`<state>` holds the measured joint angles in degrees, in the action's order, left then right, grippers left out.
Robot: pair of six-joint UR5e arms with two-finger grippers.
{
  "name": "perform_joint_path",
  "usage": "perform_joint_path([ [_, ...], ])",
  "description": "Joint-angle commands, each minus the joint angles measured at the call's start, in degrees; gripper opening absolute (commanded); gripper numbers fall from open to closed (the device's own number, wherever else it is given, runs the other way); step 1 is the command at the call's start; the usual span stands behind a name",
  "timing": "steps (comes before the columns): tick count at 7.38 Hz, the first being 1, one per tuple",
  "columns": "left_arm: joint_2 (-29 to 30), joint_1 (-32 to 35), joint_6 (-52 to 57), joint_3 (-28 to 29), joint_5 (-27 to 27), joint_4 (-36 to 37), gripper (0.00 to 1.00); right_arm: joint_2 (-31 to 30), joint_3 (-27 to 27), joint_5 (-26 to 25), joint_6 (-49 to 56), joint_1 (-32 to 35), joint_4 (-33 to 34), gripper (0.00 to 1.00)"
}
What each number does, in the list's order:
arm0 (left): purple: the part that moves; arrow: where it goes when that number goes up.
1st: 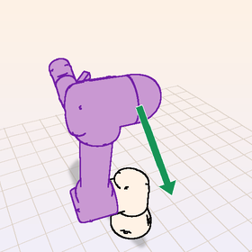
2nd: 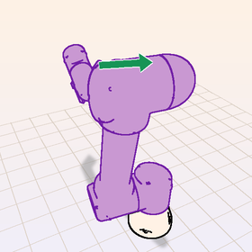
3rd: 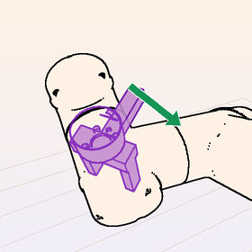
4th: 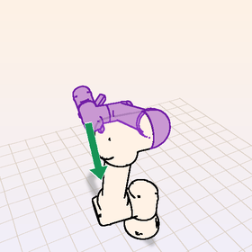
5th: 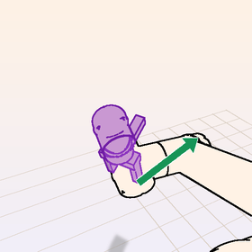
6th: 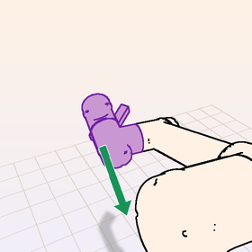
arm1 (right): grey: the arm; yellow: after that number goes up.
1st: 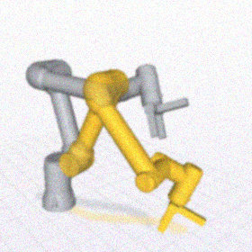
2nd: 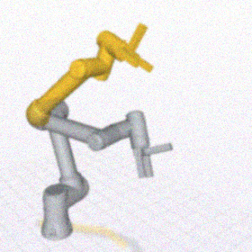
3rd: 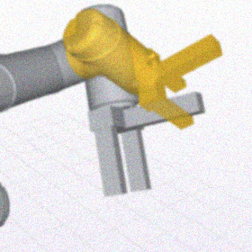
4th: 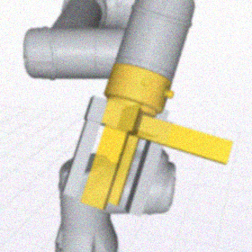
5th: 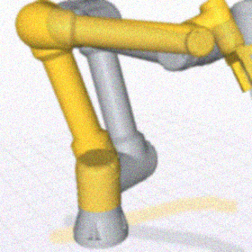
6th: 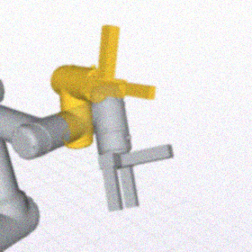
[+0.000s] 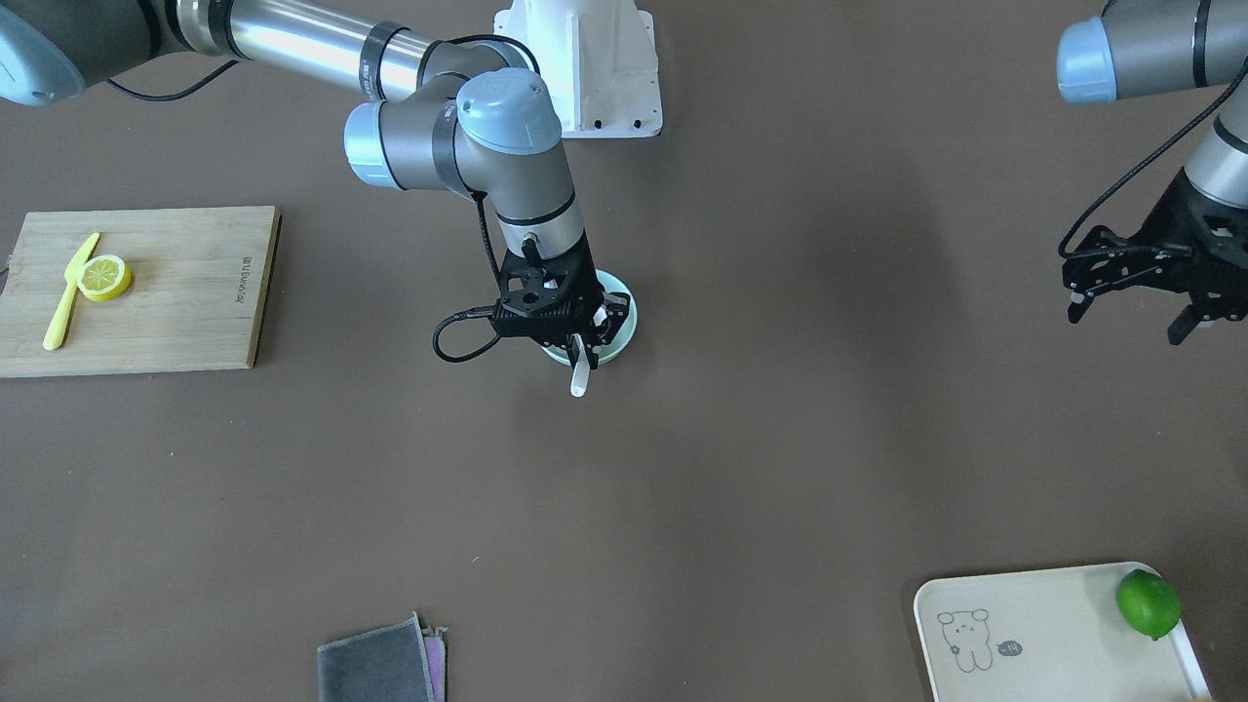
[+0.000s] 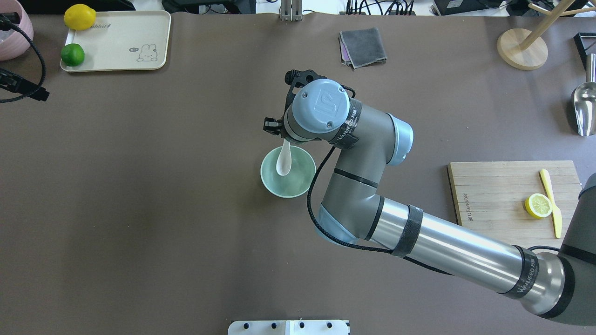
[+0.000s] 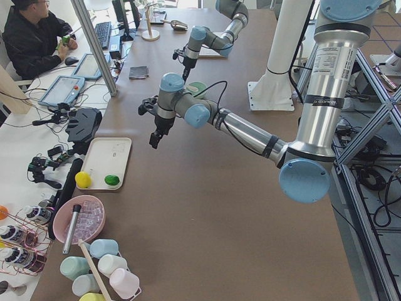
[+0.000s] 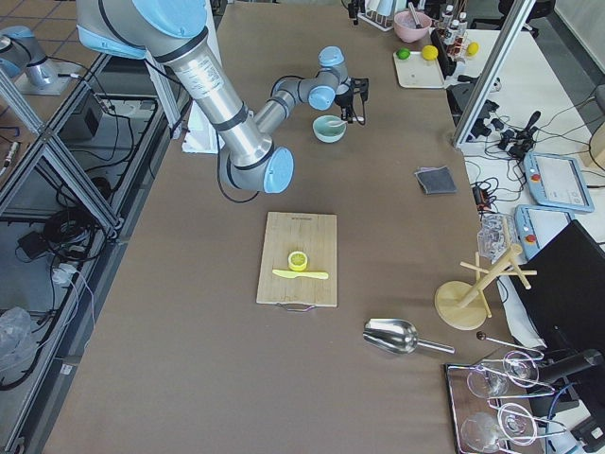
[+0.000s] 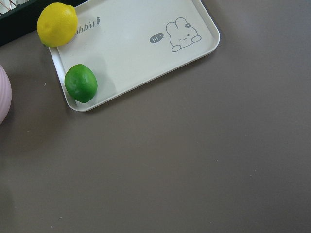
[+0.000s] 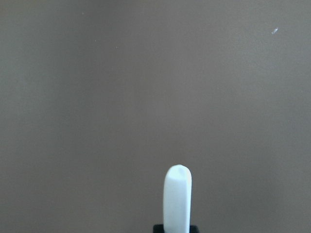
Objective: Place spoon in bowl
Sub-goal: 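Lower the spoon into the green bowl and open the right gripper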
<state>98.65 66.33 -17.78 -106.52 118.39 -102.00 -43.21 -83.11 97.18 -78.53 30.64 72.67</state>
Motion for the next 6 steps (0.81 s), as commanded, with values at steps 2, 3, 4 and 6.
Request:
perform_joint_path([
  [2, -0.6, 0.0, -0.1, 1.4, 0.3, -2.9, 0.98, -0.6, -0.4, 0.1, 0.0, -0.5, 0.3, 0.99],
  [3, -0.7, 0.2, -0.1, 1.1, 0.3, -2.9, 0.98, -1.7, -2.2, 0.7, 0.6, -0.5, 1.3, 1.00],
  [4, -0.7, 0.3, -0.1, 0.9, 0.3, -2.9, 0.98, -2.9, -5.4, 2.7, 0.9, 0.4, 4.0, 1.00],
  [6, -0.7, 1.2, -0.1, 0.3, 0.3, -2.3, 0.98, -5.0, -16.0, 8.2, 2.8, 5.1, 14.8, 1.00],
])
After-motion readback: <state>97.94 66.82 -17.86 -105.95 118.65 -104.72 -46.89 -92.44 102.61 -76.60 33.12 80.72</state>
